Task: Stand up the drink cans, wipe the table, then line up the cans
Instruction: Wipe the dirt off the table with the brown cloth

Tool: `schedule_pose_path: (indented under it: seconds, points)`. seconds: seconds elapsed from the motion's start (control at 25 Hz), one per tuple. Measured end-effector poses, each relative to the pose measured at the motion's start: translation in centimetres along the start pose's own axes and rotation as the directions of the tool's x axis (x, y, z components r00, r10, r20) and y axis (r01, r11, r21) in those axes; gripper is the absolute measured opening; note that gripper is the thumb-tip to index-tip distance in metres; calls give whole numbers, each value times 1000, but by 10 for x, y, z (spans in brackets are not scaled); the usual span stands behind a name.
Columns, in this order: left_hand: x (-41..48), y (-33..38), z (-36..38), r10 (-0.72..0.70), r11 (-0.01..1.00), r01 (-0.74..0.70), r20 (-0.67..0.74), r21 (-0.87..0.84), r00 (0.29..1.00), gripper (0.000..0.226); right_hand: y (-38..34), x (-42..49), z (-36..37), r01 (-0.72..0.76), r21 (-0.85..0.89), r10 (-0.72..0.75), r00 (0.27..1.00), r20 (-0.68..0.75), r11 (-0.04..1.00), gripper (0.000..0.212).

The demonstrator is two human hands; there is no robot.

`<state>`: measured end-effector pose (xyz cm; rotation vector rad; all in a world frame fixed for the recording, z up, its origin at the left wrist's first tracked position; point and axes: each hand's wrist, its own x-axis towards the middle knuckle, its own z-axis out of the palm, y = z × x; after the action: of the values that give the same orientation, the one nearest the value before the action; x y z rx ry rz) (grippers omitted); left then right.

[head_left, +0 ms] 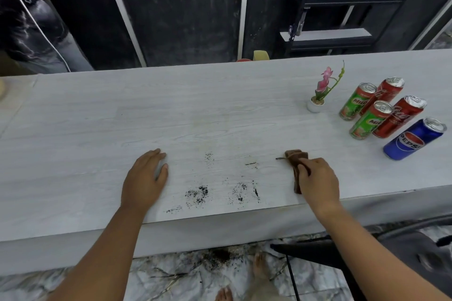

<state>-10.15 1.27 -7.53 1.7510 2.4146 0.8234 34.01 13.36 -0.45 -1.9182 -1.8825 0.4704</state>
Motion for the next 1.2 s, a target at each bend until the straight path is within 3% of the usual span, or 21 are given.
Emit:
schedule_pose_path:
  seconds: [0.2,0.36,0.52,0.64,0.72,0.92,1.0,1.08,1.2]
  points:
    - [0,3,-6,-14,999,18,-82,43,997,50,-56,-48,46,202,99,-209,976,59,974,26]
    - [6,-12,-16,-12,996,15,-29,85,1000,52,-74,-26,47,164,310,-195,978,71,936,23]
    - [7,-26,-18,28,994,-25,-32,102,999,46,-67,41,25,155,208,-155,988,-14,966,23]
    - [7,-24,-16,-6,995,9,-24,99,1000,44,-70,62,38,134,41,-138,984,111,990,26]
    - [7,-24,-17,-8,996,10,-22,88,1000,43,-83,48,53,228,-35,-220,963,154,973,29]
    - [8,-24,-17,-11,997,13,-17,82,1000,42,-113,-17,79,504,87,-511,834,211,859,26]
    - [8,-25,-16,-13,996,15,-29,84,1000,41,-125,-19,77,518,210,-559,776,292,829,25]
    - [9,-25,-16,-18,996,20,-33,83,999,41,-144,5,74,476,304,-556,778,292,825,25]
    - [7,-26,-14,-16,997,18,-34,77,999,41,-179,66,74,450,286,-517,825,229,846,24]
